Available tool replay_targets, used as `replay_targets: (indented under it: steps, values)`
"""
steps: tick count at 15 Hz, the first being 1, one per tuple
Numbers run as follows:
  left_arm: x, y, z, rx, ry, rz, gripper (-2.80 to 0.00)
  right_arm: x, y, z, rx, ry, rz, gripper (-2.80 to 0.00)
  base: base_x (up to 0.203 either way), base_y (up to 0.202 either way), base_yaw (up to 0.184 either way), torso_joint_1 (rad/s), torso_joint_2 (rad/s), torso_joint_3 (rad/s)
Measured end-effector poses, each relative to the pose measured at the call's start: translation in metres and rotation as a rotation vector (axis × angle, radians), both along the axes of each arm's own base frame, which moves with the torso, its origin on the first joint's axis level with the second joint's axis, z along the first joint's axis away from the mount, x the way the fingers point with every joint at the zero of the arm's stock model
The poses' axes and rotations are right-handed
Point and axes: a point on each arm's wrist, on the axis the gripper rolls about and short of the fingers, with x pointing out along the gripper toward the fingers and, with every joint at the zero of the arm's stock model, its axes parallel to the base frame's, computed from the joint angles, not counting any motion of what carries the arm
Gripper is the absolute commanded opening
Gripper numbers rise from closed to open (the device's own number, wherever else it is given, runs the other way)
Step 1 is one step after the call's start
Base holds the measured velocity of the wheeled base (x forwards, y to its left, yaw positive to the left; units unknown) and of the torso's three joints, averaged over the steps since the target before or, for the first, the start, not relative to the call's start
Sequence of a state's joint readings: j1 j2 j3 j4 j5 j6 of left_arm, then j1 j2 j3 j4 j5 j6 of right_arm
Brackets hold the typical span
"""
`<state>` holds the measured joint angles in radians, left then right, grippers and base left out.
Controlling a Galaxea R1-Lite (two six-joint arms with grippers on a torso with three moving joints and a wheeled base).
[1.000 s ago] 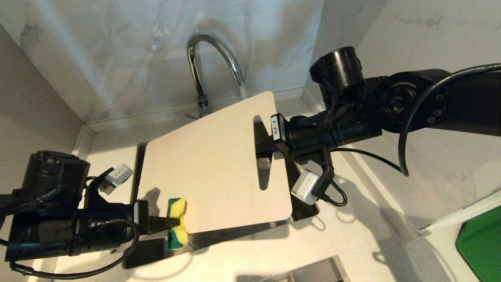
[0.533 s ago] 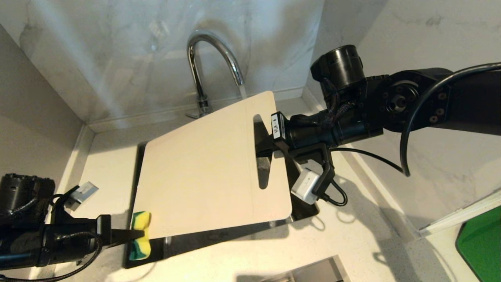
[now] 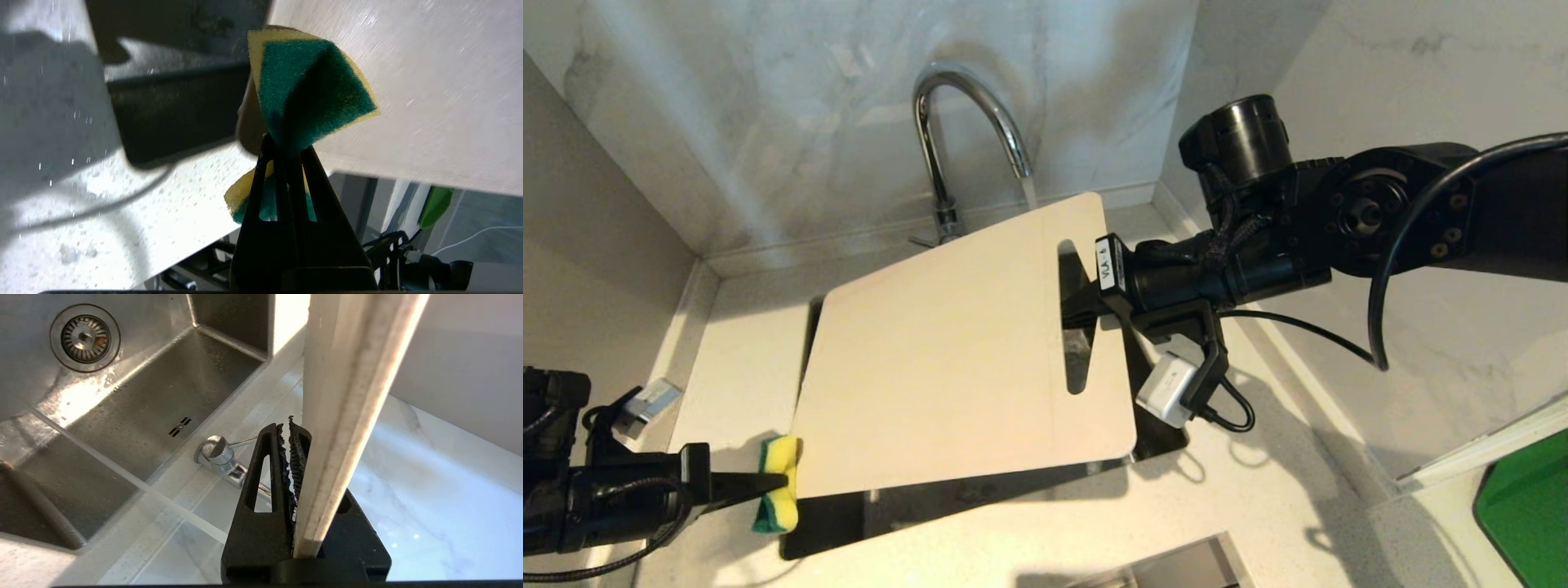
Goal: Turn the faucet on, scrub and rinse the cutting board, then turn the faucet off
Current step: Scrub the cutting board underwater
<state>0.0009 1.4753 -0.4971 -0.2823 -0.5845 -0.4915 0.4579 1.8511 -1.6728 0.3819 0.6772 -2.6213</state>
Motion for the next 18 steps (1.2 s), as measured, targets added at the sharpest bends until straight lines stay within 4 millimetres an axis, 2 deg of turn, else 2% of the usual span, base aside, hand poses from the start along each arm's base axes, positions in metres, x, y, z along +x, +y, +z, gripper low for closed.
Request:
replay_targets:
  steps: [2,5,8,10,13,16,18]
  values:
    - [0.009,0.001,0.019,-0.011,-0.044,0.012,-2.8,0.0,-0.001,0.001,0.002,-0.001,-0.001,-2.8,0.0,0.0,0.0,0.0,0.0,0.0]
    - [0.025,-0.008,0.078,-0.045,-0.137,-0.002,-2.8,-0.001,-0.001,-0.002,-0.002,0.008,0.001,-2.8,0.0,0.0,0.0,0.0,0.0,0.0]
    - [0.029,-0.034,0.151,-0.101,-0.223,-0.075,-2.8,-0.001,-0.001,-0.005,-0.008,0.019,0.0,-2.8,0.0,0.0,0.0,0.0,0.0,0.0]
    - [0.028,-0.069,0.18,-0.133,-0.224,-0.151,-2.8,-0.001,0.0,-0.005,-0.007,0.025,-0.002,-2.8,0.0,0.0,0.0,0.0,0.0,0.0]
    - [0.036,-0.13,0.198,-0.161,-0.218,-0.231,-2.8,-0.001,0.0,-0.006,-0.001,0.047,-0.012,-2.8,0.0,0.0,0.0,0.0,0.0,0.0]
    - [0.05,-0.185,0.196,-0.153,-0.212,-0.277,-2.8,-0.001,0.0,-0.006,-0.001,0.05,-0.013,-2.8,0.0,0.0,0.0,0.0,0.0,0.0]
    - [0.062,-0.21,0.188,-0.146,-0.202,-0.299,-2.8,-0.001,0.0,-0.007,-0.002,0.053,-0.014,-2.8,0.0,0.0,0.0,0.0,0.0,0.0]
